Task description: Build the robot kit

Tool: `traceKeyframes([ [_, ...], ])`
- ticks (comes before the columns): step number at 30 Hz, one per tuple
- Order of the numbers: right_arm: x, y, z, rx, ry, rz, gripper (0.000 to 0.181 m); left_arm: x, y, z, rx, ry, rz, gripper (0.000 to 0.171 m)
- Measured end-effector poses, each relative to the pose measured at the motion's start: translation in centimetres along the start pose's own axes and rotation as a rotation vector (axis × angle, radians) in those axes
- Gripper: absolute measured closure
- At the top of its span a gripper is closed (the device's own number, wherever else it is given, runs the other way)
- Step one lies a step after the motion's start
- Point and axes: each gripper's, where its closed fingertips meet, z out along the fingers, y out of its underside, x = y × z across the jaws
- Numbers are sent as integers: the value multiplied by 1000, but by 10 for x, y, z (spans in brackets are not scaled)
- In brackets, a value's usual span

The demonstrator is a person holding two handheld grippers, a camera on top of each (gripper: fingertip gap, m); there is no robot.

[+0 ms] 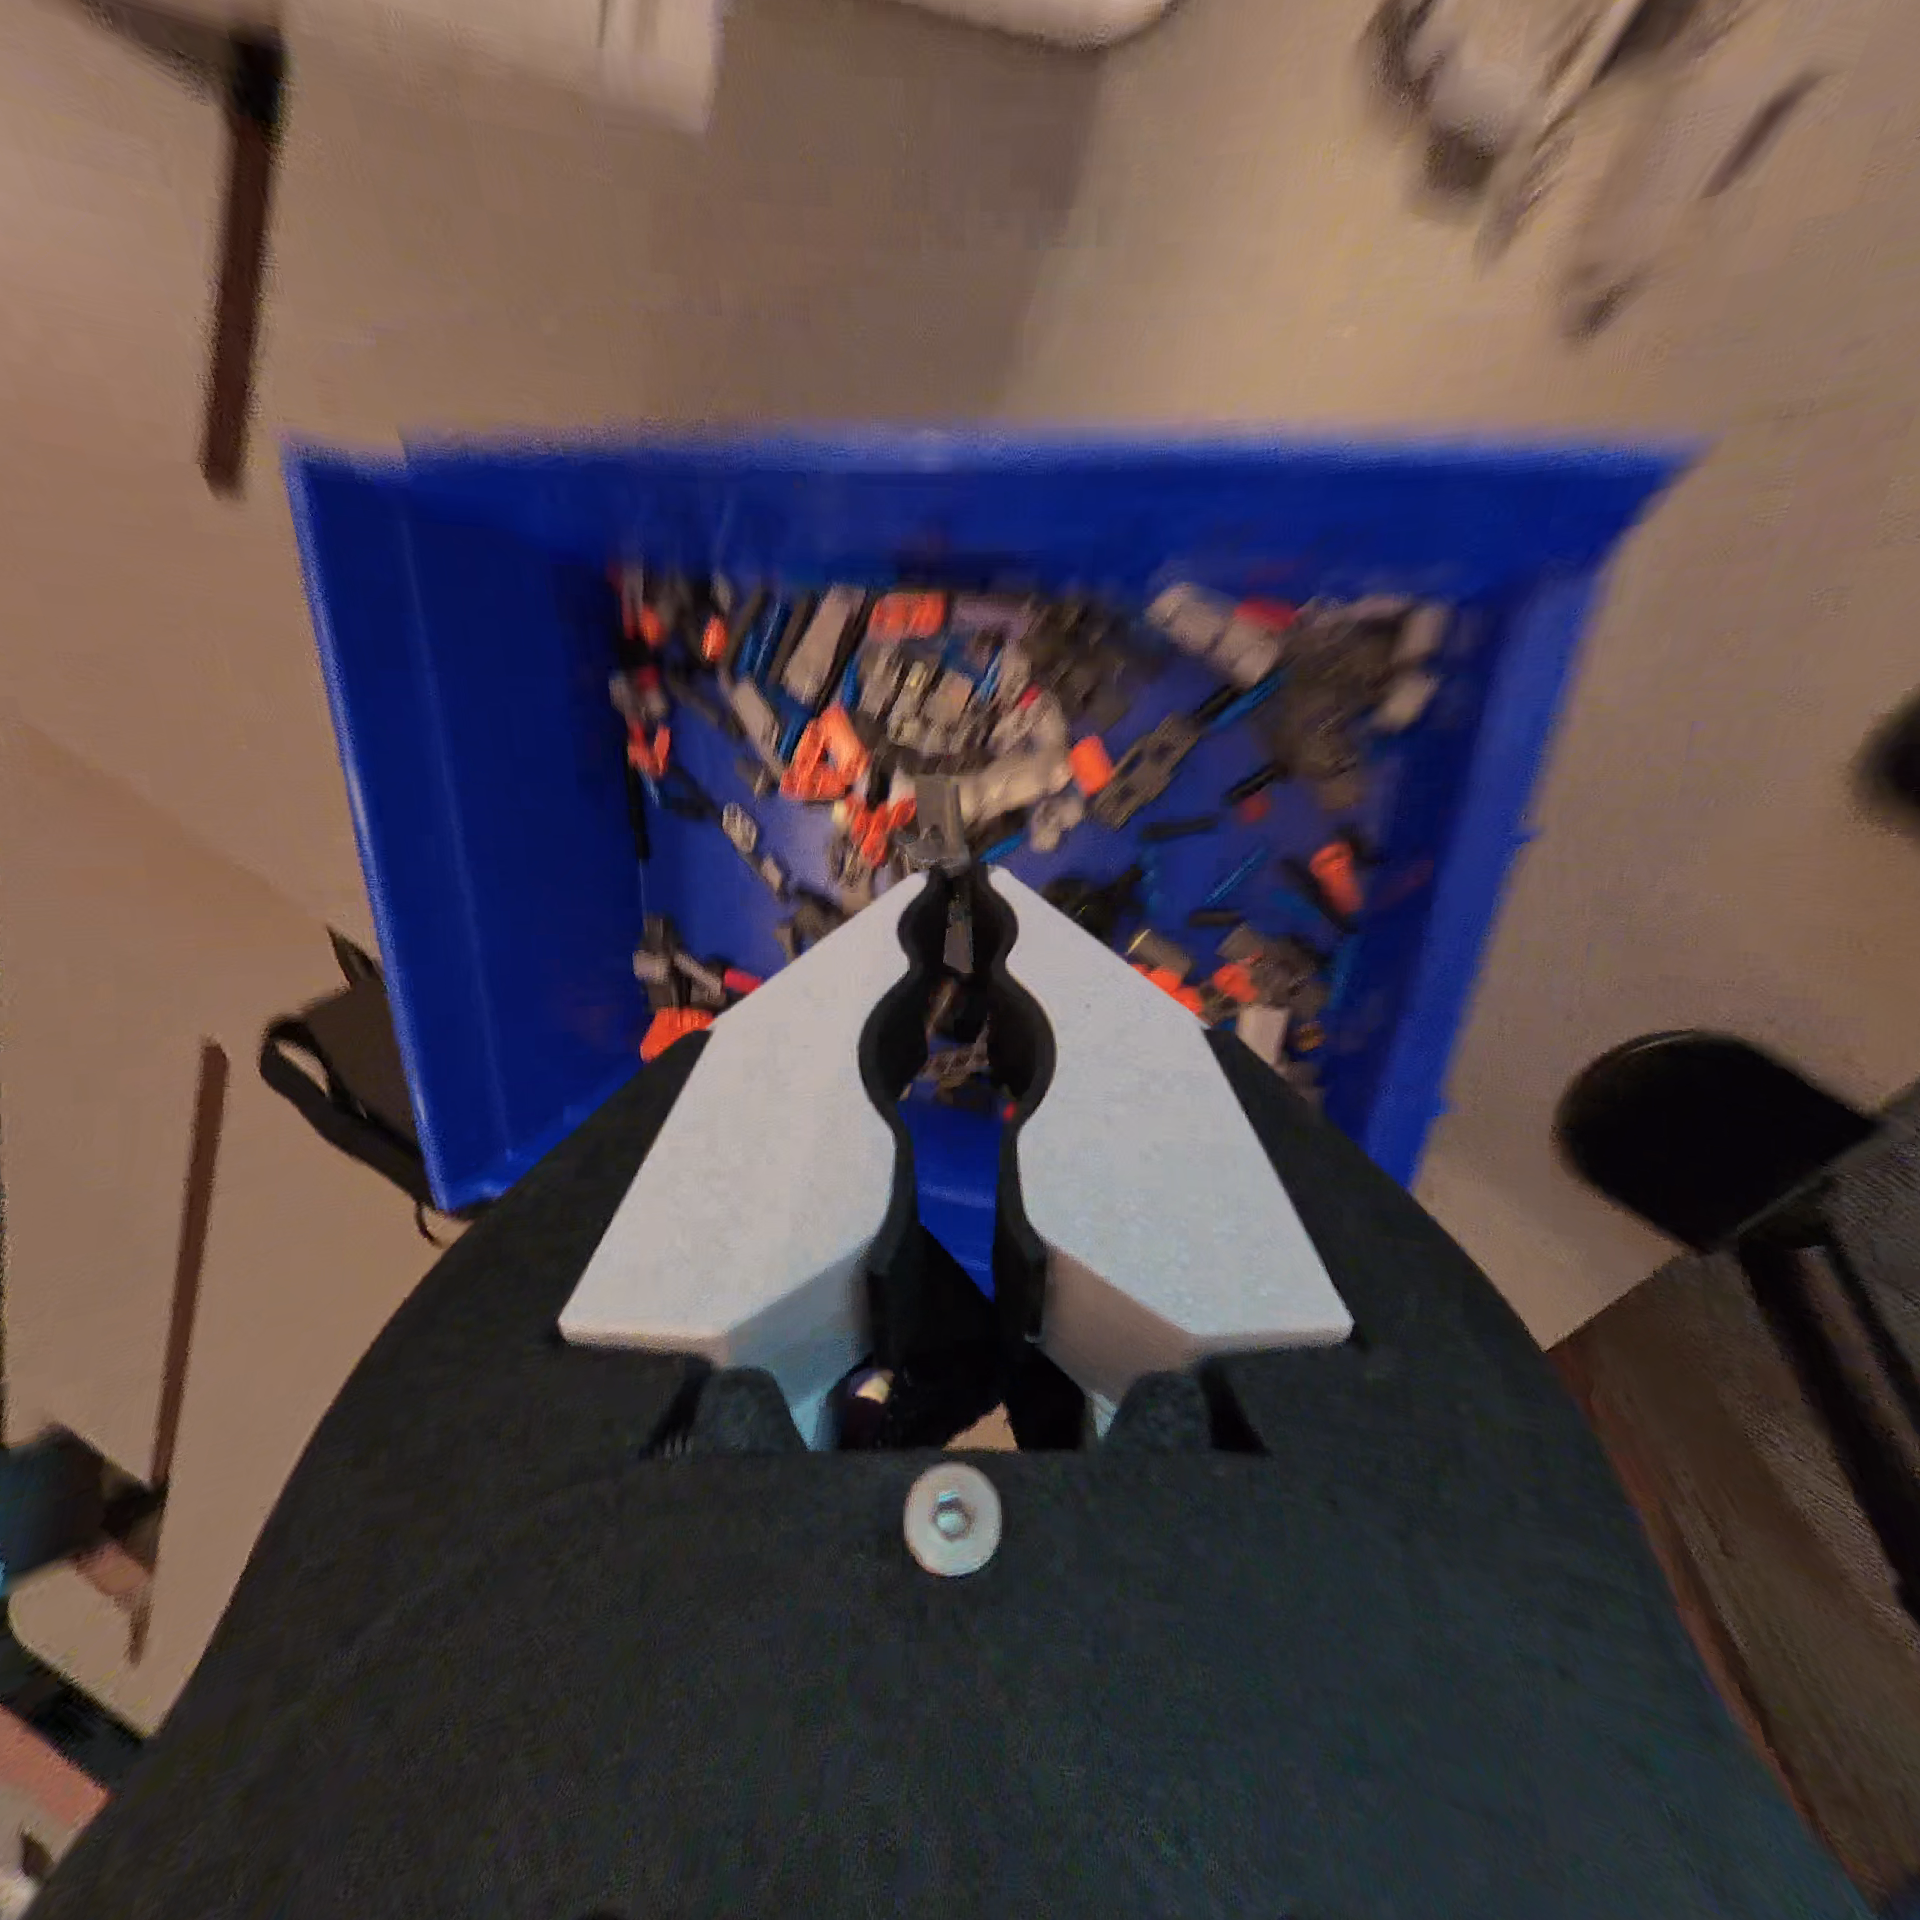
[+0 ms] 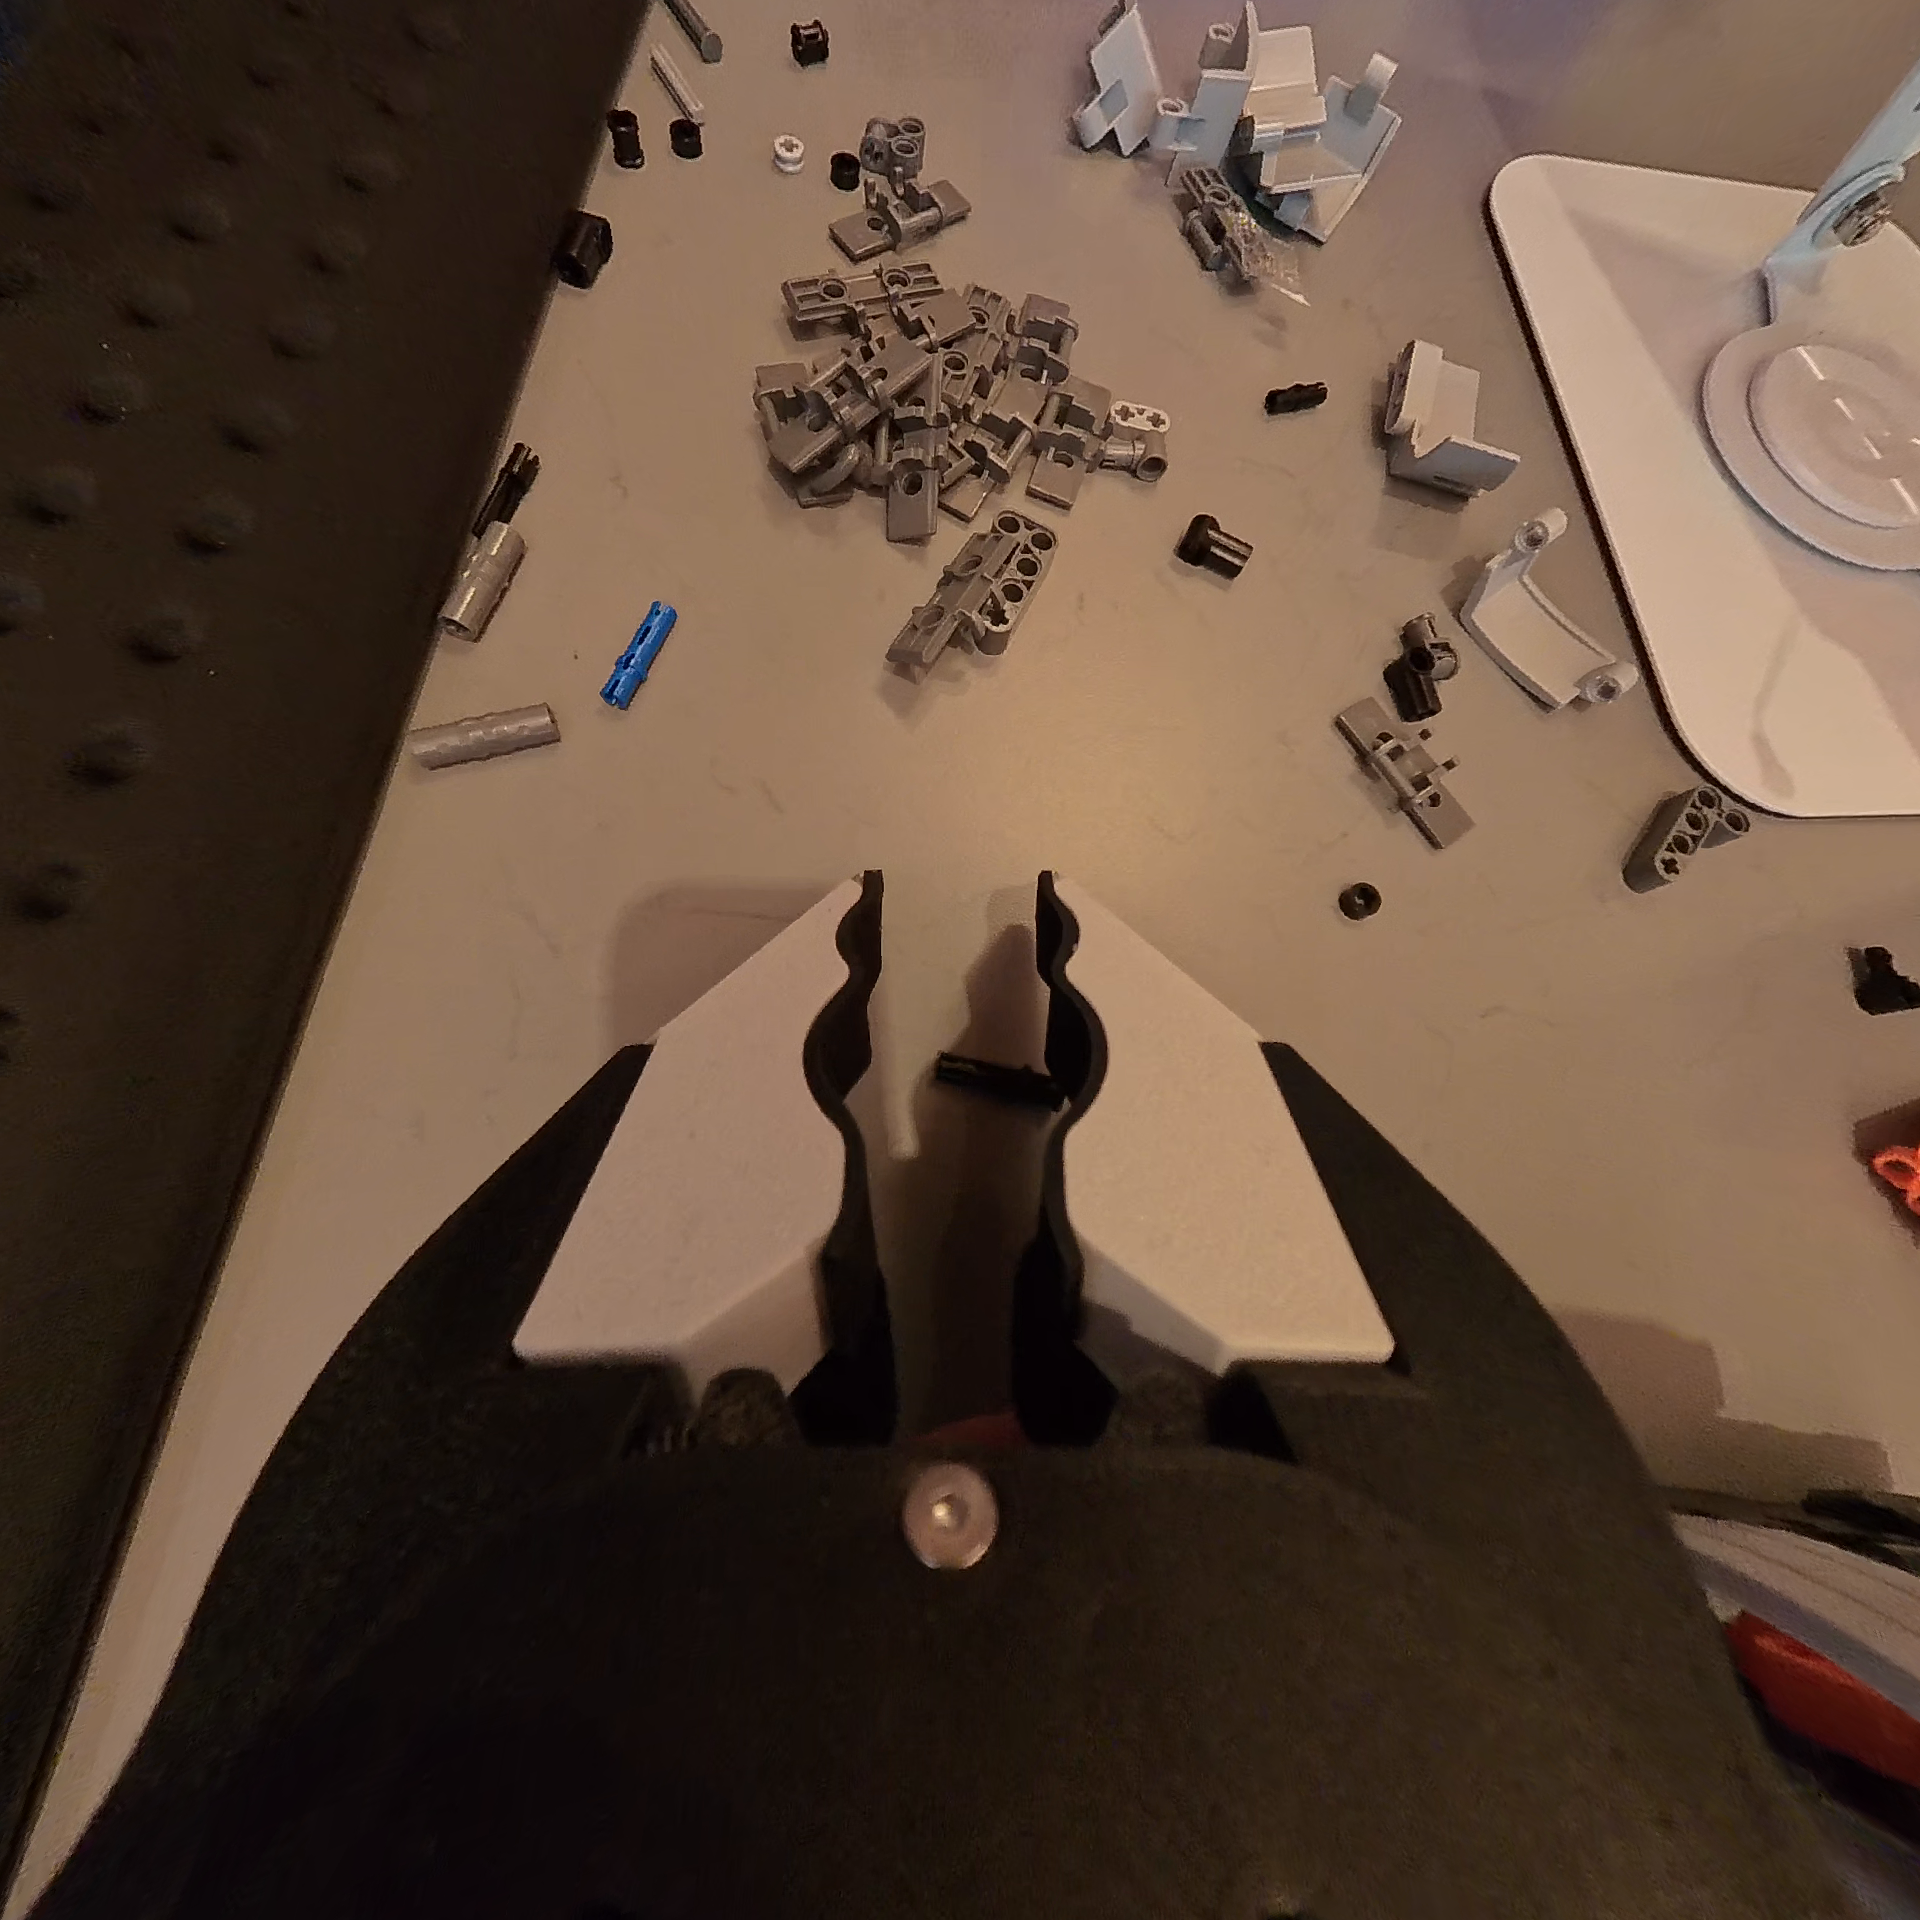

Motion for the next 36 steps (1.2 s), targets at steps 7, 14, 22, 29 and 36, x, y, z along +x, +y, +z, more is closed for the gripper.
traceKeyframes([
  [7, -1, 1, 1, -10, 3, -8, 154, 144, -138, -14, 258, 117, 328, 168],
  [14, -3, 1, 2, -15, 1, -25, 155, 220, -188, 56, 271, 218, 424, 168],
  [22, -4, 1, 2, -16, -5, -29, 156, 213, -191, 67, 227, 211, 376, 149],
  [29, -4, 1, 1, -15, -10, -26, 156, 108, -139, -6, 228, -51, 186, 154],
  [36, -4, 1, 2, -15, -13, -22, 155, -28, 24, -2, -91, -239, -343, 164],
])
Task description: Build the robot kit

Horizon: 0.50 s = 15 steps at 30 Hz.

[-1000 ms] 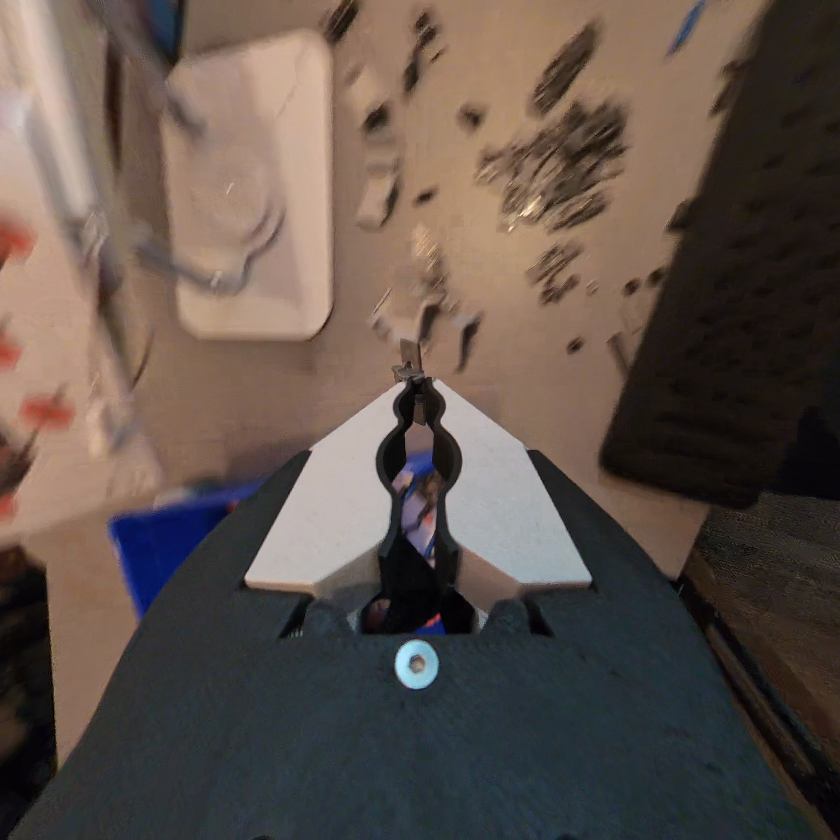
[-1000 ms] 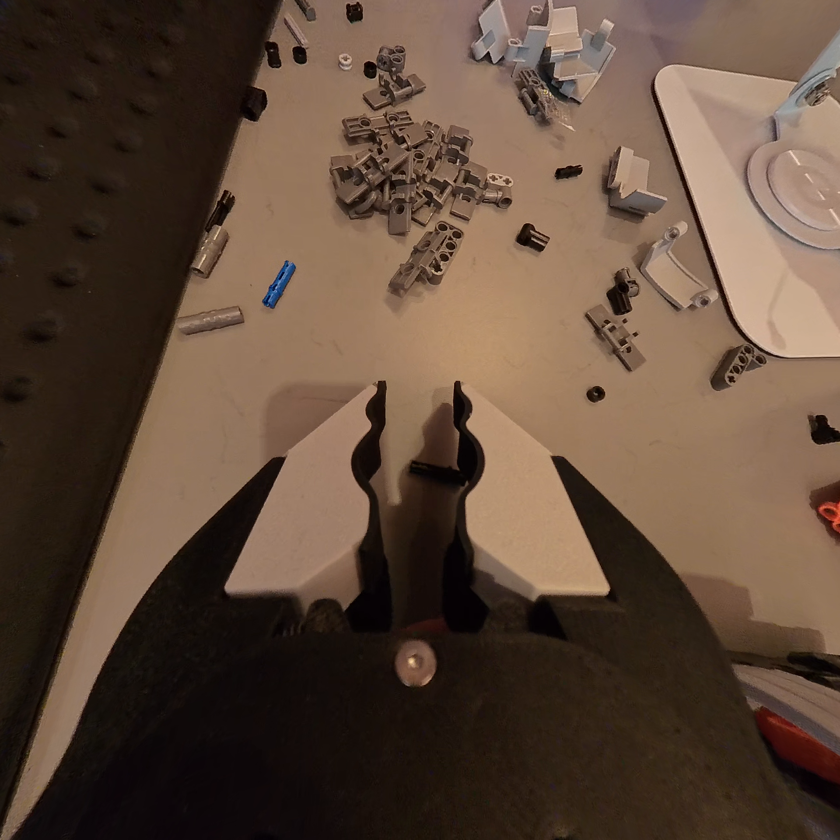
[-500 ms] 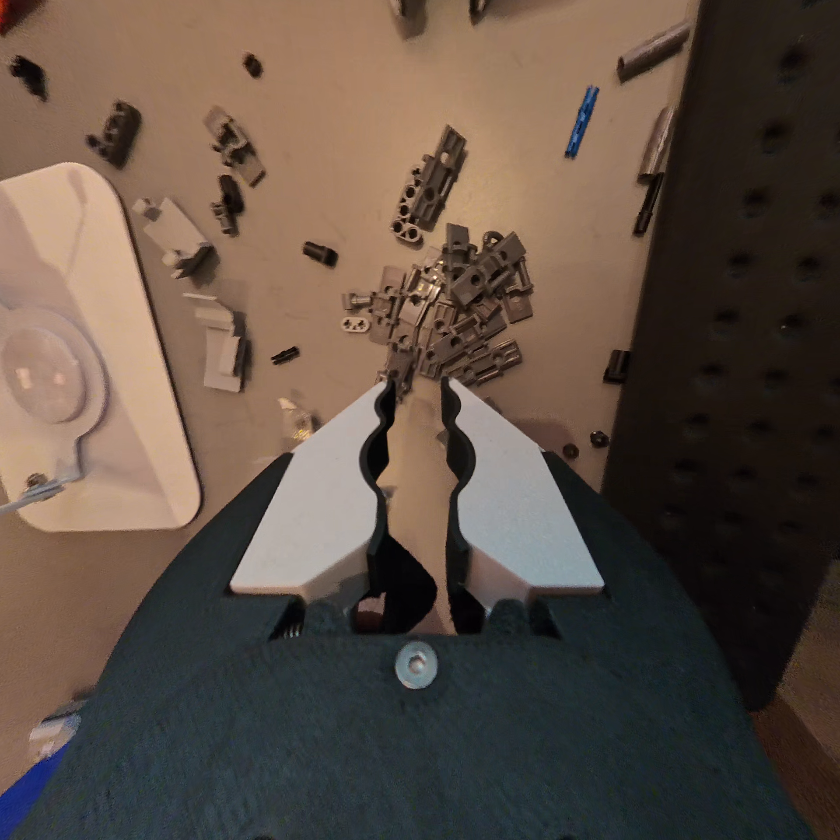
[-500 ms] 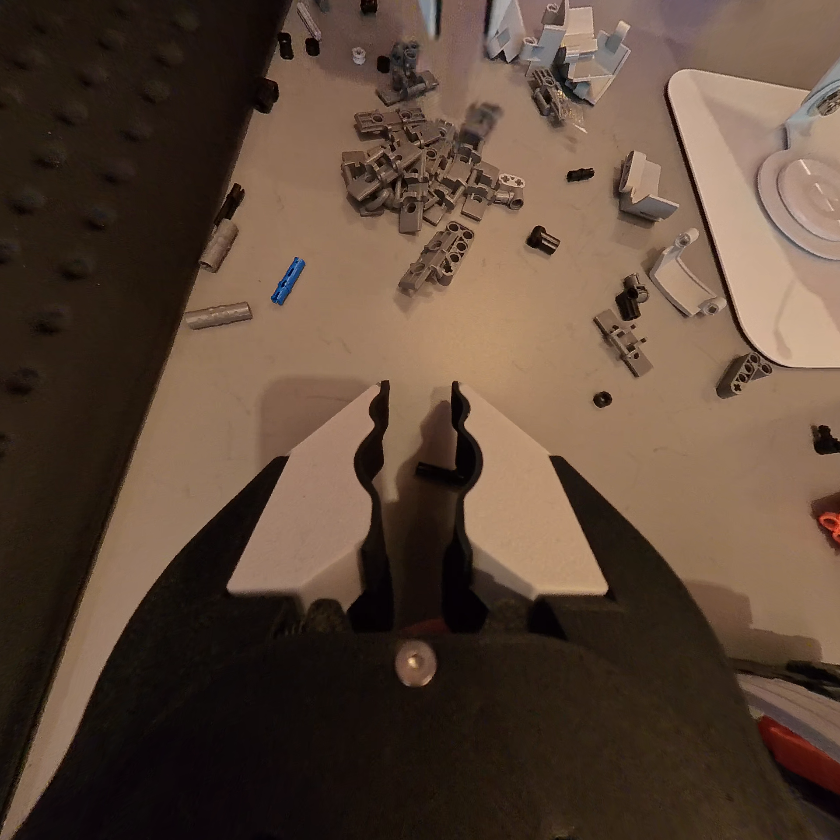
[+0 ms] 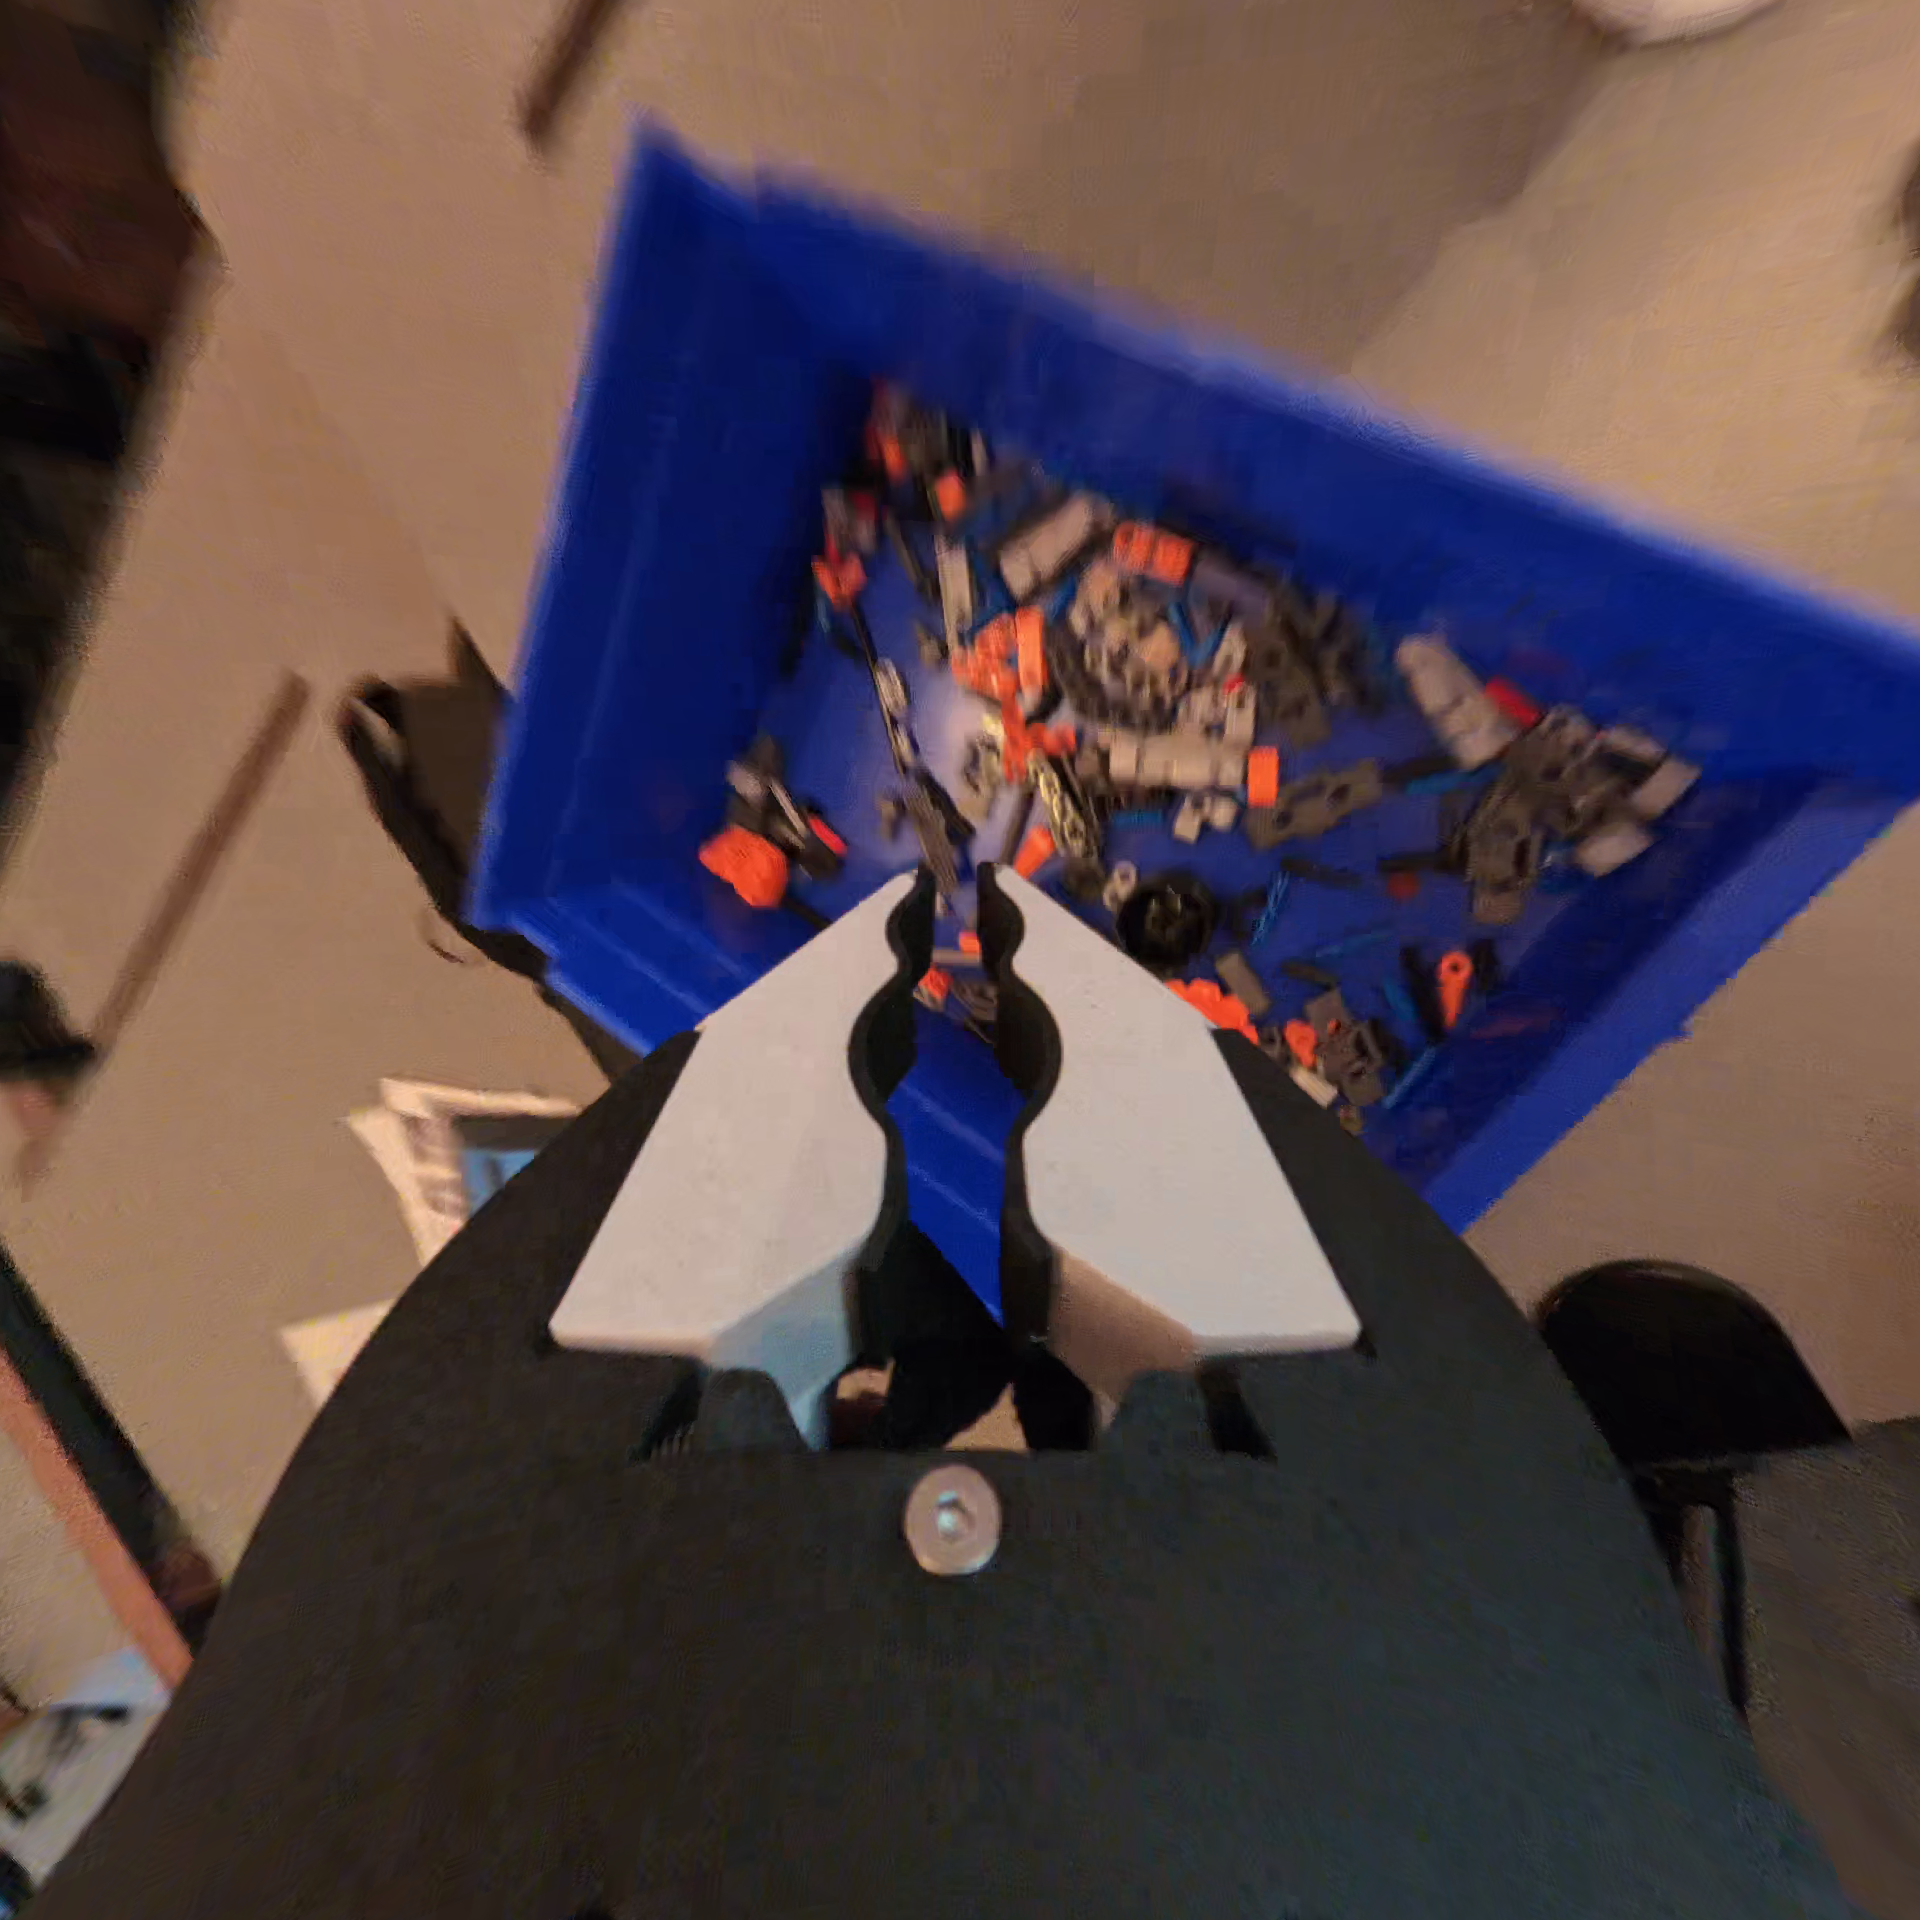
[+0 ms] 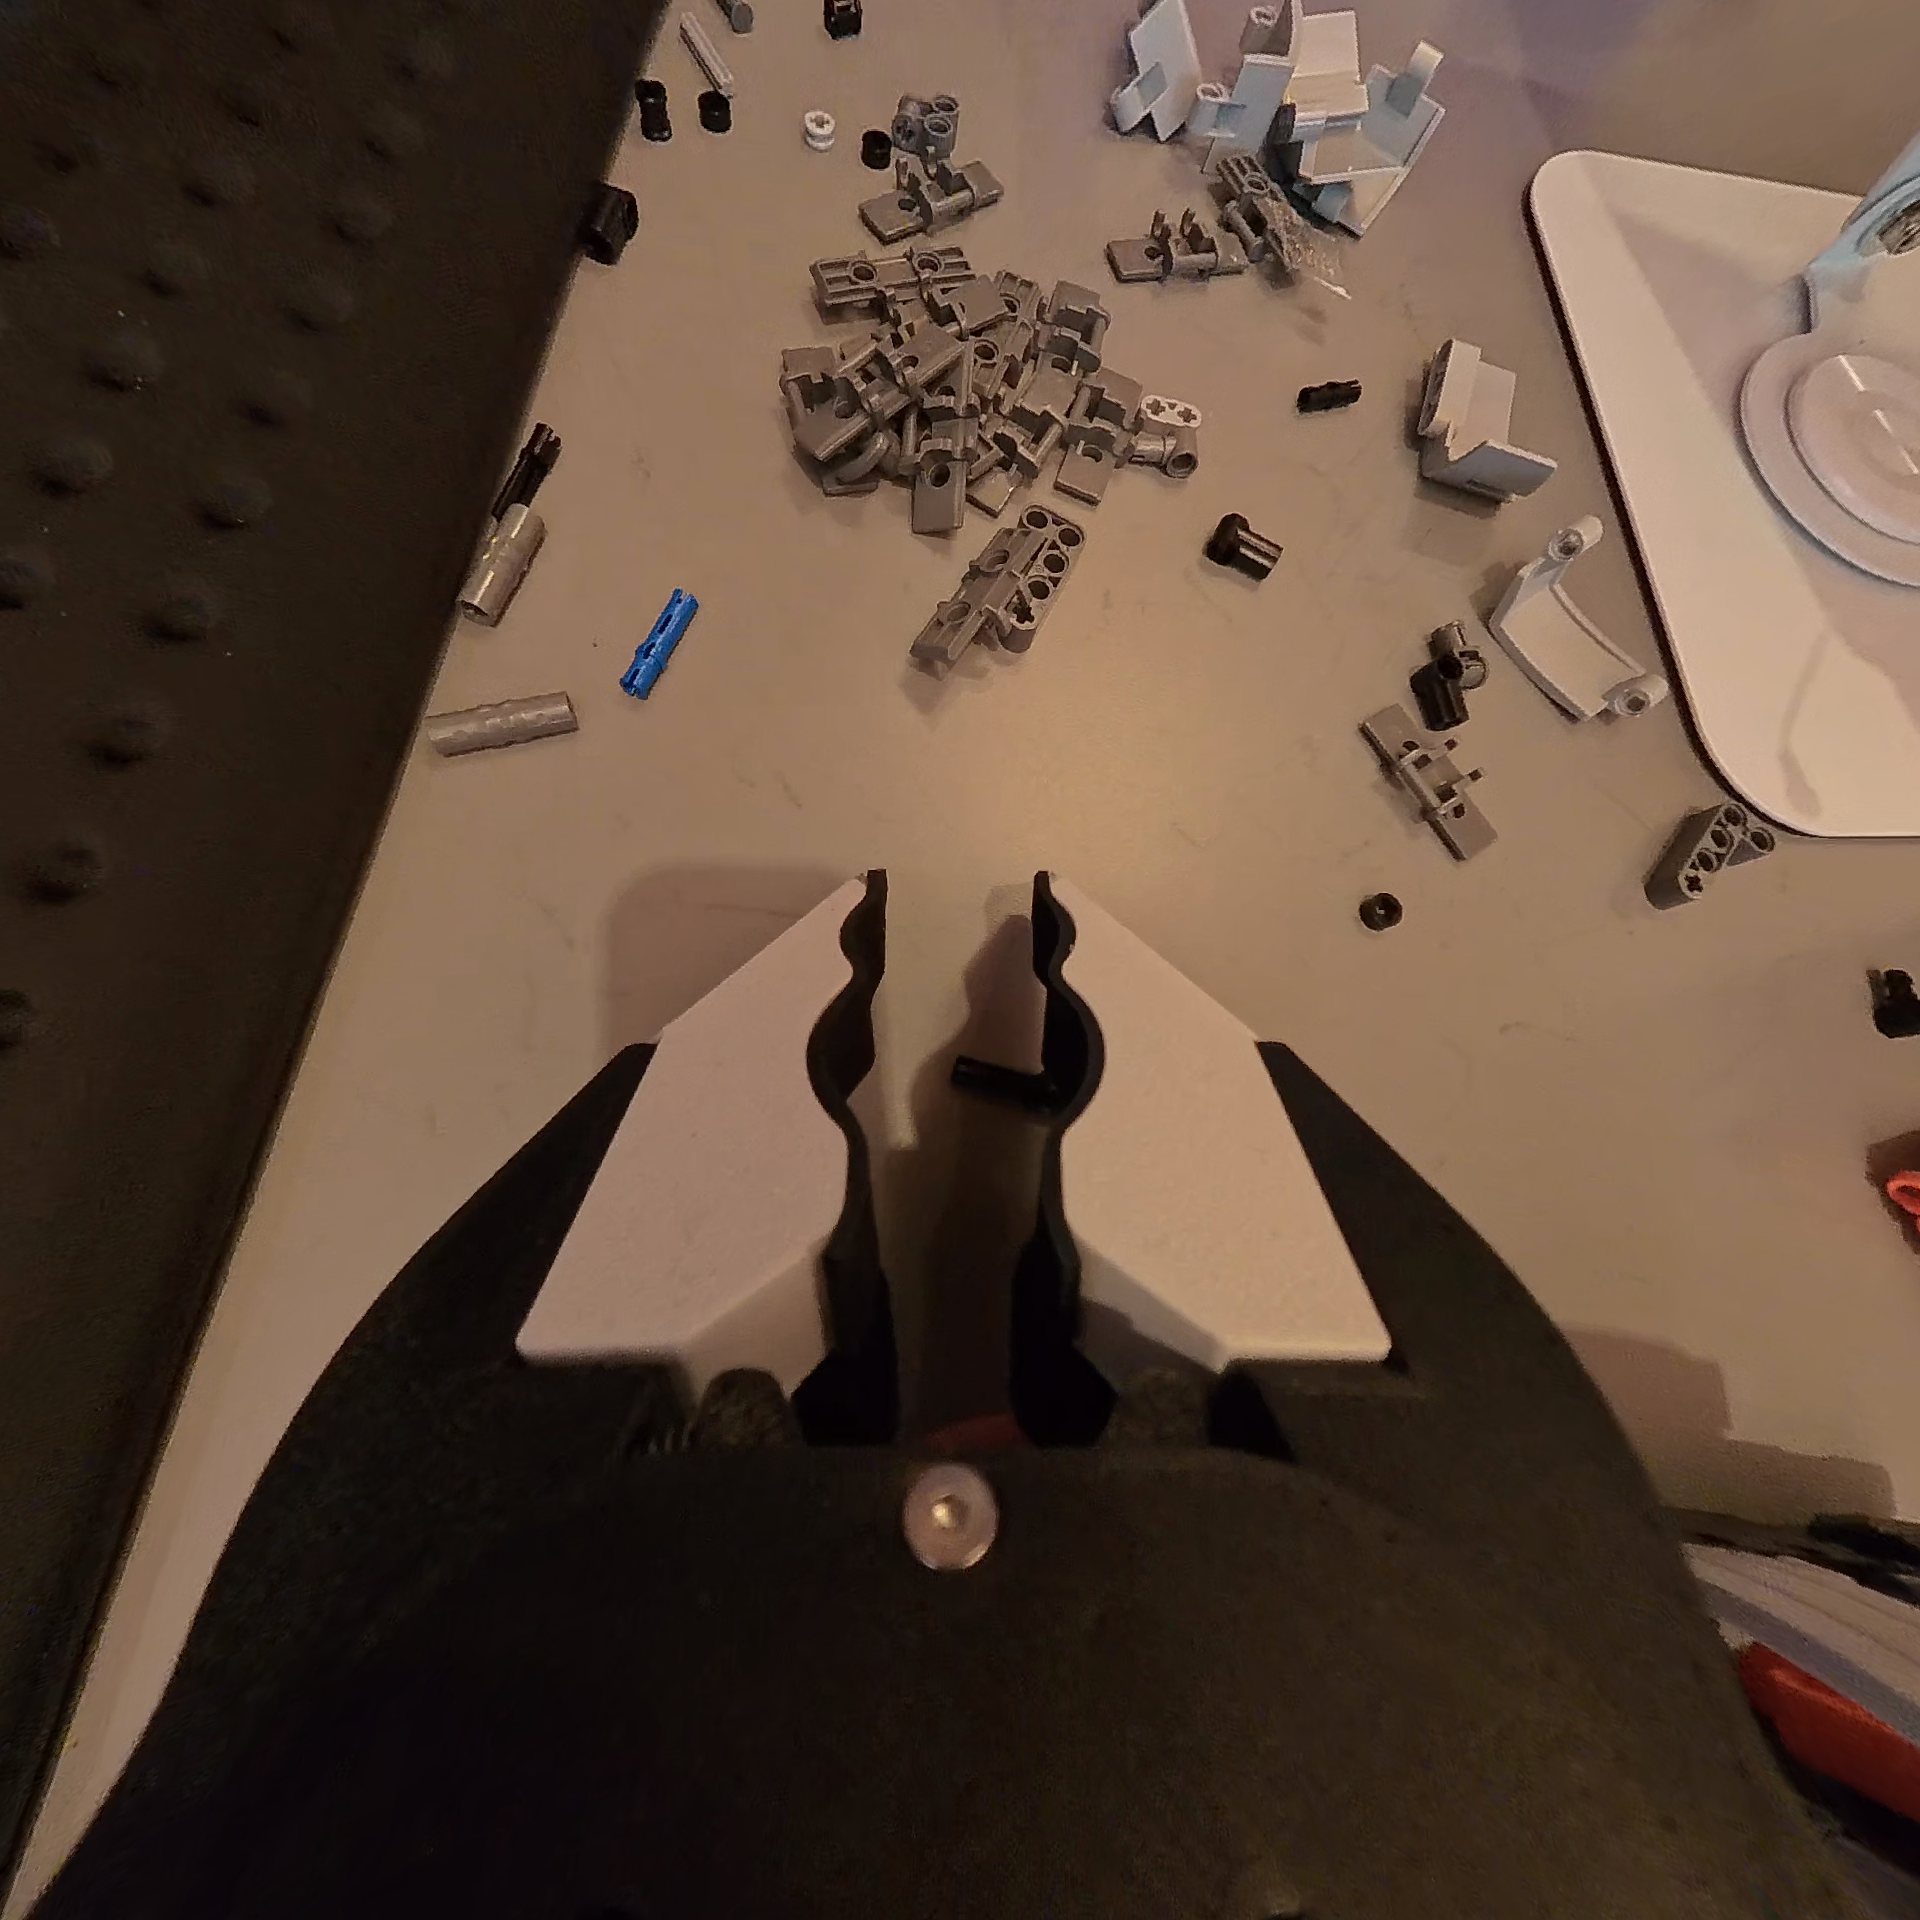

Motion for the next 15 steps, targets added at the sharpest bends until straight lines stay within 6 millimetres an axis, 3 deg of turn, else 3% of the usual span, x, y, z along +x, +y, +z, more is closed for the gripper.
traceKeyframes([
  [3, 0, 0, 0, 0, 2, 1, 155, -14, 32, 48, -122, 19, -55, 162],
  [6, 1, 0, 0, 0, 2, 6, 154, -8, 43, 82, -191, 84, -64, 156],
  [9, 1, 0, 0, 0, 2, 10, 154, 0, 39, 103, -208, 156, -87, 150],
  [15, 1, 1, 0, 1, -1, 7, 155, -7, 53, 129, -328, 131, -30, 156],
])
